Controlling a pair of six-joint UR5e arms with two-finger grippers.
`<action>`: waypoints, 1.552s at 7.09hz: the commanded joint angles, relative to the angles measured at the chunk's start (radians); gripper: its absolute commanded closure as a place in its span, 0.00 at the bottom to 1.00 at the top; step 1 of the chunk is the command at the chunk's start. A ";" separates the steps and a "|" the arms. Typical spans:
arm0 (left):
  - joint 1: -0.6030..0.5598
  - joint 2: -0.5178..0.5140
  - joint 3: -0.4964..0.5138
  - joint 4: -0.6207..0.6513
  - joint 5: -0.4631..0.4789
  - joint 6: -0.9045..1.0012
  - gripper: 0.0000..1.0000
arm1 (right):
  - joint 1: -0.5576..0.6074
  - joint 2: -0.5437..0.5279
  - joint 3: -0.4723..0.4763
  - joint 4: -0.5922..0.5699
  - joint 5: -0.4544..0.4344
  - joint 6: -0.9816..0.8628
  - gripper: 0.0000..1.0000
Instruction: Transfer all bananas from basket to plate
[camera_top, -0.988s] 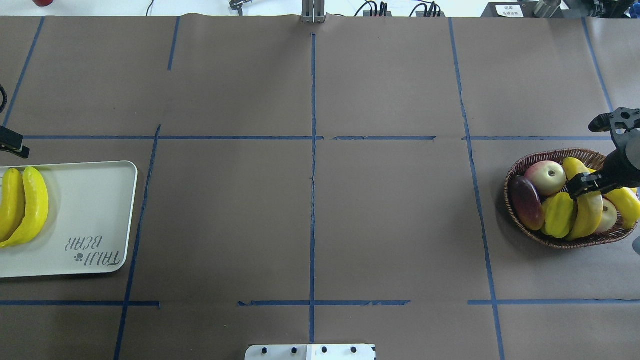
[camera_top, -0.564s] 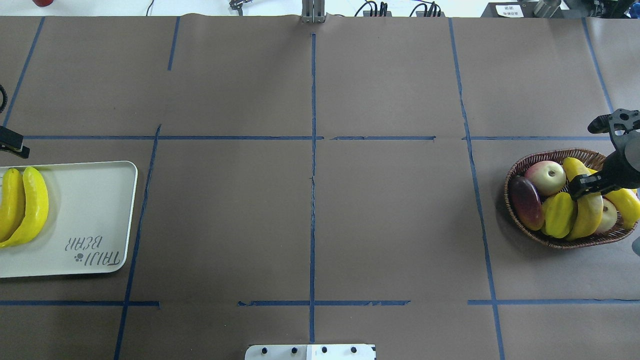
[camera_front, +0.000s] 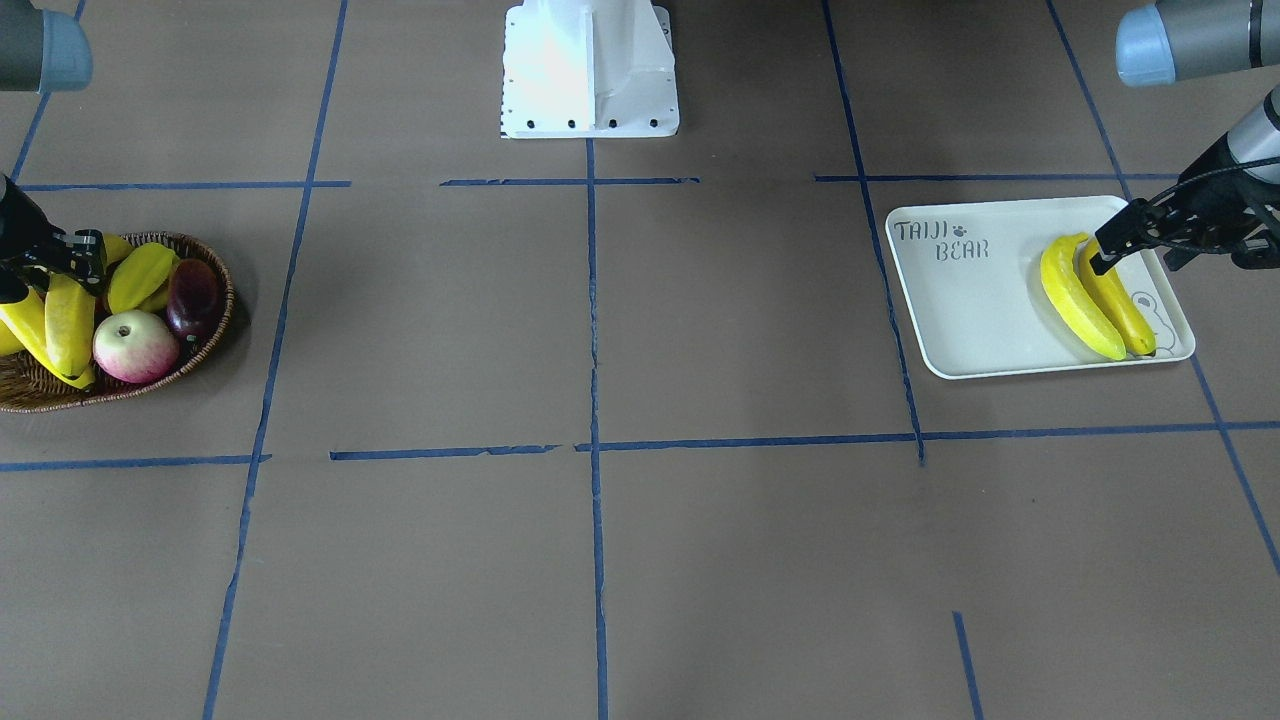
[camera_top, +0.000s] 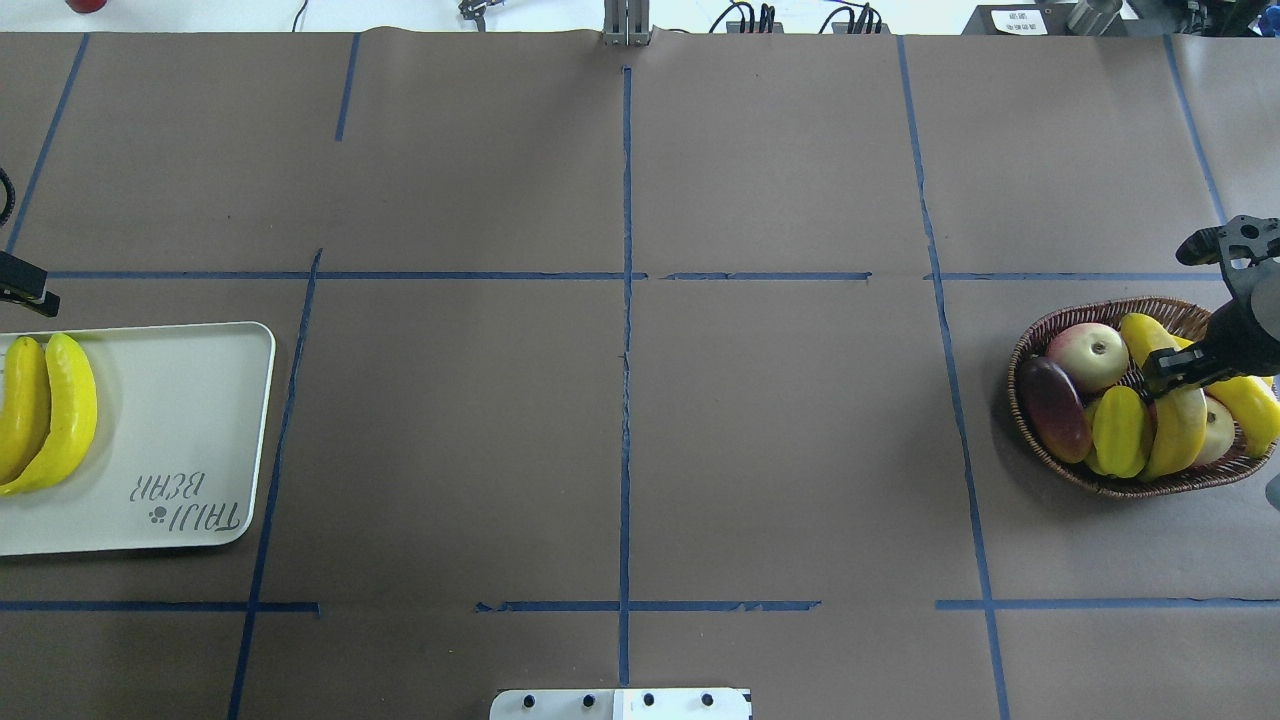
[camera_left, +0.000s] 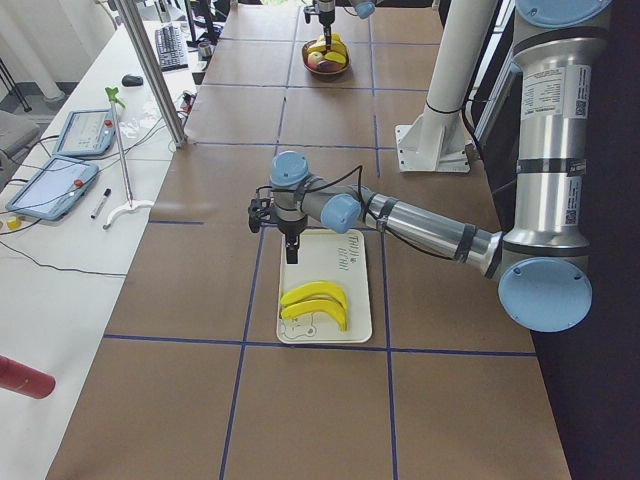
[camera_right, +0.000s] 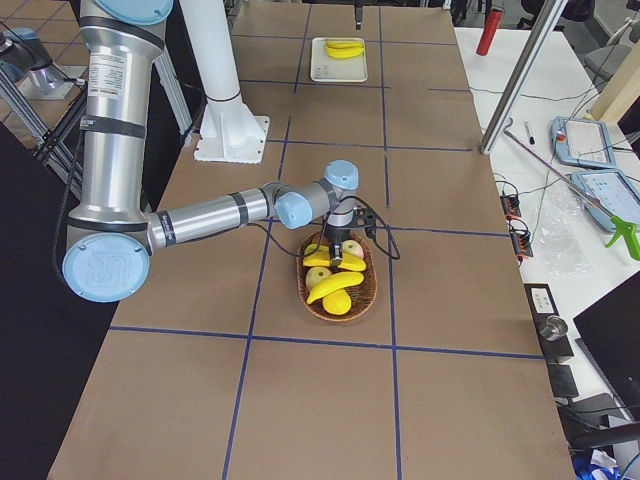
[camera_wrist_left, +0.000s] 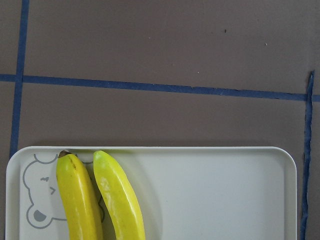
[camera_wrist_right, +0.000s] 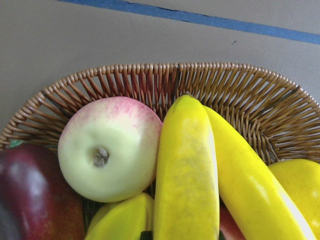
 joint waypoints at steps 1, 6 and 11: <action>0.000 0.000 -0.001 0.000 -0.001 0.000 0.00 | 0.008 -0.025 0.075 -0.028 0.012 -0.003 0.78; 0.002 -0.012 0.000 -0.008 -0.008 -0.002 0.00 | 0.019 0.079 0.169 -0.162 0.012 0.012 0.79; 0.006 -0.043 -0.004 -0.009 -0.010 -0.009 0.00 | 0.016 0.245 0.109 -0.162 0.025 0.156 0.79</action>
